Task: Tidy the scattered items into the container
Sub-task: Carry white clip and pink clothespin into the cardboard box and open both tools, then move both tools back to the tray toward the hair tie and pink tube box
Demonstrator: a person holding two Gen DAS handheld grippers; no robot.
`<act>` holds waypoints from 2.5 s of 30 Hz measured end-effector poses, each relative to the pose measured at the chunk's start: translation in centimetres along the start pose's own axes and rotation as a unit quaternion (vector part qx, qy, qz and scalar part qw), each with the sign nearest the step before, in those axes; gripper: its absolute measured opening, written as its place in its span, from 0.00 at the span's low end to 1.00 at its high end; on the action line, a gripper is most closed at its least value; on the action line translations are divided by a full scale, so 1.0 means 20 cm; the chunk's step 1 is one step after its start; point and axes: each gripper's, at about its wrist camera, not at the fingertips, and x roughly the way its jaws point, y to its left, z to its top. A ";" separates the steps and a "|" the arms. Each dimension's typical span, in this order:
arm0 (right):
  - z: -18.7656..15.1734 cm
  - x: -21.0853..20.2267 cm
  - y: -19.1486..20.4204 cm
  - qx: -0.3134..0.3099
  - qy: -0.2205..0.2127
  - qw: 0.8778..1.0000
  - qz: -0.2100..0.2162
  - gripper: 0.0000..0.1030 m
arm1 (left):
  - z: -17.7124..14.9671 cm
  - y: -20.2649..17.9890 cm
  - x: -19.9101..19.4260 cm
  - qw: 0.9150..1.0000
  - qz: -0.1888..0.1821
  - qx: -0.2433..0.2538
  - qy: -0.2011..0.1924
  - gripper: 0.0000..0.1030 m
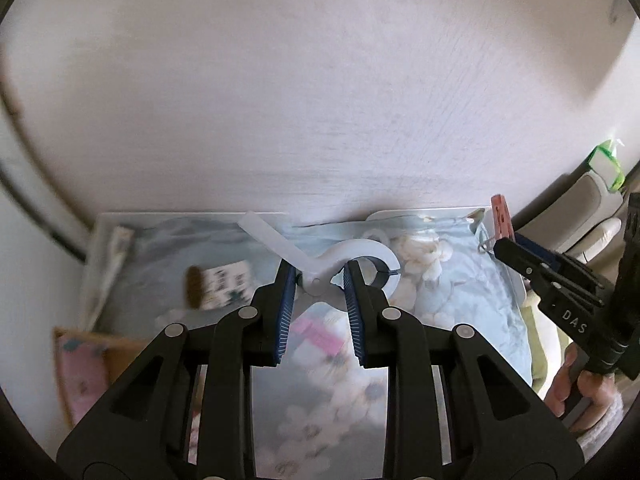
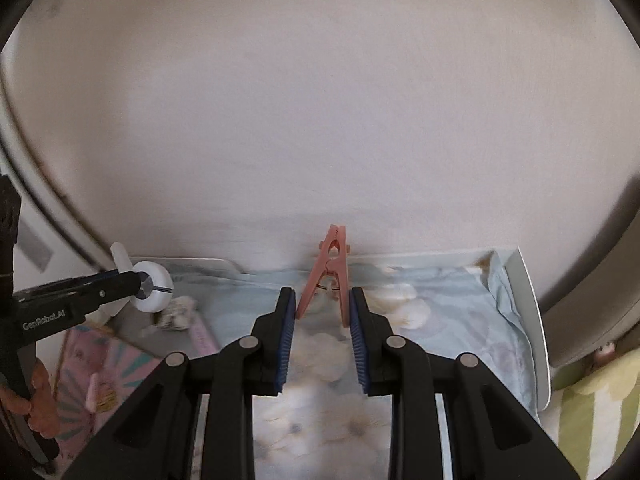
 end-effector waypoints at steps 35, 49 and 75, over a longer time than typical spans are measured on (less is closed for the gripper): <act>-0.65 0.25 1.47 -0.227 0.189 0.942 0.156 0.24 | -1.01 0.73 -0.28 0.984 0.105 -0.114 0.091 0.21; -0.62 0.18 1.41 -0.201 0.181 0.948 0.167 0.63 | -0.99 0.72 -0.42 0.987 0.070 -0.123 0.079 0.90; -0.42 -0.06 1.02 -0.105 0.062 0.979 0.164 0.66 | -0.63 0.54 -0.53 0.997 0.074 -0.030 0.013 0.91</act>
